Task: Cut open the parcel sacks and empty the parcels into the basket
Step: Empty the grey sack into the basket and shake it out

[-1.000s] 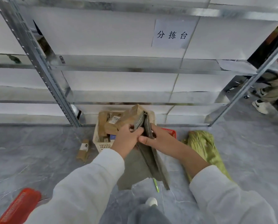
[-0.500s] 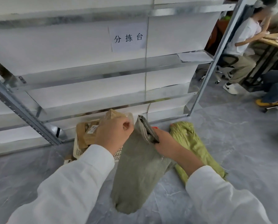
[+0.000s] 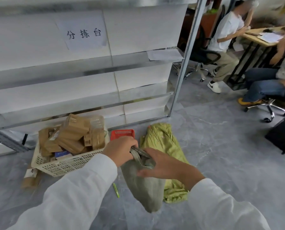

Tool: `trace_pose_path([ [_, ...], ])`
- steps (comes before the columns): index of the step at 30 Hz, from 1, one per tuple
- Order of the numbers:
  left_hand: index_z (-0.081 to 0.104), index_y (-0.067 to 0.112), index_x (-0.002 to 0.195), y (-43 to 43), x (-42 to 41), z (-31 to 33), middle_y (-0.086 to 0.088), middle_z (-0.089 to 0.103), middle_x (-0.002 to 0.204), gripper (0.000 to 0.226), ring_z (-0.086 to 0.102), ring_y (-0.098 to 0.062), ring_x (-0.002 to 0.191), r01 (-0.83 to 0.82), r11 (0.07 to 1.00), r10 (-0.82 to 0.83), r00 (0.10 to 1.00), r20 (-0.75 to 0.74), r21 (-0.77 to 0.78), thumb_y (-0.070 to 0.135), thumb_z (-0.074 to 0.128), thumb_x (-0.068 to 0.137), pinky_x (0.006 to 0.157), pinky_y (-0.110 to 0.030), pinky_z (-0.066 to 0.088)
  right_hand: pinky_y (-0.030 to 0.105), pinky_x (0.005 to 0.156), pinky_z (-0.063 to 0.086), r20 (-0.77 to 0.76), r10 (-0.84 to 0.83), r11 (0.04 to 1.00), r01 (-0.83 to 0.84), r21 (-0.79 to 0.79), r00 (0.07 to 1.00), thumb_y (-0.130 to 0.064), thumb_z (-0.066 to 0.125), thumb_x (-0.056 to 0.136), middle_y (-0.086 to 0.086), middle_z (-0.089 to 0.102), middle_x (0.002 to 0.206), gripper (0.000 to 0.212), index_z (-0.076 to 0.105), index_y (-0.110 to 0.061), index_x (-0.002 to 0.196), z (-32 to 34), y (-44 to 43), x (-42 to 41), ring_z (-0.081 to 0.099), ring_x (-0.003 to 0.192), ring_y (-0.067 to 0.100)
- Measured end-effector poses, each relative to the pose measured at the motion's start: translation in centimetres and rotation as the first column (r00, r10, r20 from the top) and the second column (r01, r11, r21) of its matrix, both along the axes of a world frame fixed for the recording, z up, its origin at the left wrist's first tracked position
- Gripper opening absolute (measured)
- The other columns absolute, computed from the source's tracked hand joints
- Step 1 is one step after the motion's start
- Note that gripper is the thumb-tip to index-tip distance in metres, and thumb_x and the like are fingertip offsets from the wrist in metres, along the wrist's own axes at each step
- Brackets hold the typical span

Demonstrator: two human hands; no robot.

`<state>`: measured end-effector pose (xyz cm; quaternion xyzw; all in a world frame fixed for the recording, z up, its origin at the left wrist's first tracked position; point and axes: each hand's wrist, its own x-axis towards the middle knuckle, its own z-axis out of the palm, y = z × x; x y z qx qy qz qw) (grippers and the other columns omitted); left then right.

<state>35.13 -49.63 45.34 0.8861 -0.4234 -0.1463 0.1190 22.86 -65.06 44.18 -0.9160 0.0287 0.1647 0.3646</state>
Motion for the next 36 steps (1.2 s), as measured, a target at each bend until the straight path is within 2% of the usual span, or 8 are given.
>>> trace_pose_path([
  [2, 0.064, 0.03, 0.09, -3.4, -0.6, -0.4, 0.014, 0.053, 0.088, 0.013, 0.056, -0.013, 0.088, -0.005, 1.0, 0.005, 1.0, 0.03, -0.001, 0.021, 0.064, 0.08, 0.062, -0.027, 0.04, 0.031, 0.084, 0.044, 0.017, -0.022, 0.988, 0.025, -0.153, 1.0, -0.068, 0.063, 0.074, -0.016, 0.05, 0.114, 0.064, 0.046, -0.033, 0.125, -0.7, -3.7, -0.5, 0.051, 0.1, 0.008],
  [7, 0.06, 0.031, 0.083, -9.9, -0.1, -0.4, 0.013, 0.053, 0.085, 0.005, 0.056, -0.012, 0.083, -0.039, 0.999, 0.041, 0.996, 0.084, -0.025, 0.026, 0.062, 0.082, 0.061, -0.026, 0.039, 0.038, 0.089, 0.047, 0.084, -0.158, 0.938, 0.176, -0.298, 0.984, -0.033, 0.055, 0.092, -0.003, 0.054, 0.117, 0.031, 0.055, -0.024, 0.121, -1.9, -12.4, 0.8, 0.055, 0.109, 0.021],
  [12, 0.061, 0.032, 0.081, -16.4, 3.1, -0.3, 0.014, 0.055, 0.081, 0.007, 0.053, -0.01, 0.077, -0.089, 0.989, 0.095, 0.994, 0.05, -0.115, 0.036, 0.067, 0.079, 0.061, -0.026, 0.035, 0.033, 0.099, 0.037, 0.009, -0.081, 0.994, 0.081, -0.069, 0.997, -0.067, 0.071, 0.062, -0.01, 0.041, 0.129, 0.09, 0.034, -0.036, 0.138, -3.3, -17.8, 4.8, 0.039, 0.119, 0.012],
  [17, 0.054, 0.038, 0.074, -21.5, 8.5, -2.1, 0.016, 0.055, 0.077, 0.019, 0.051, -0.006, 0.074, -0.124, 0.98, 0.124, 0.992, -0.008, -0.154, 0.044, 0.071, 0.079, 0.052, -0.019, 0.025, 0.032, 0.066, 0.042, 0.17, -0.091, 0.869, 0.162, -0.467, 0.981, -0.028, 0.051, 0.092, -0.006, 0.058, 0.097, 0.014, 0.055, -0.027, 0.105, -6.1, -23.4, 11.7, 0.062, 0.093, 0.023],
  [22, 0.059, 0.031, 0.084, -27.5, 16.0, -3.4, 0.013, 0.057, 0.088, 0.014, 0.054, -0.014, 0.089, -0.158, 0.983, 0.157, 0.987, -0.011, -0.09, 0.036, 0.071, 0.082, 0.063, -0.026, 0.035, 0.031, 0.063, 0.035, 0.05, -0.068, 0.839, 0.084, -0.538, 0.996, -0.016, 0.042, 0.094, 0.002, 0.065, 0.102, 0.023, 0.058, -0.026, 0.106, -7.1, -29.9, 19.2, 0.062, 0.094, 0.027],
  [26, 0.063, 0.021, 0.088, -32.5, 21.5, -1.5, 0.004, 0.06, 0.088, 0.006, 0.054, -0.019, 0.087, -0.196, 0.963, 0.222, 0.966, 0.135, -0.183, 0.027, 0.066, 0.087, 0.07, -0.03, 0.037, 0.031, 0.063, 0.036, 0.196, -0.066, 0.81, 0.167, -0.562, 0.978, -0.018, 0.042, 0.095, 0.006, 0.065, 0.103, 0.03, 0.056, -0.028, 0.12, -5.1, -34.6, 25.6, 0.062, 0.092, 0.031],
  [32, 0.064, 0.017, 0.092, -35.9, 24.0, 2.0, 0.003, 0.06, 0.091, 0.007, 0.051, -0.018, 0.089, -0.252, 0.909, 0.345, 0.903, 0.258, -0.333, 0.023, 0.064, 0.088, 0.074, -0.027, 0.031, 0.03, 0.058, 0.033, 0.307, -0.027, 0.79, 0.208, -0.576, 0.951, -0.016, 0.041, 0.094, -0.002, 0.055, 0.085, 0.022, 0.058, -0.027, 0.103, 0.0, -39.0, 30.4, 0.059, 0.082, 0.027],
  [36, 0.064, 0.018, 0.094, -36.0, 21.8, 1.7, 0.002, 0.061, 0.095, 0.008, 0.052, -0.02, 0.093, -0.324, 0.883, 0.427, 0.855, 0.295, -0.34, 0.019, 0.065, 0.086, 0.078, -0.027, 0.03, 0.032, 0.06, 0.037, 0.38, 0.111, 0.783, 0.155, -0.603, 0.918, -0.019, 0.044, 0.096, -0.001, 0.059, 0.092, 0.022, 0.061, -0.026, 0.109, 0.8, -39.9, 29.5, 0.06, 0.084, 0.025],
])
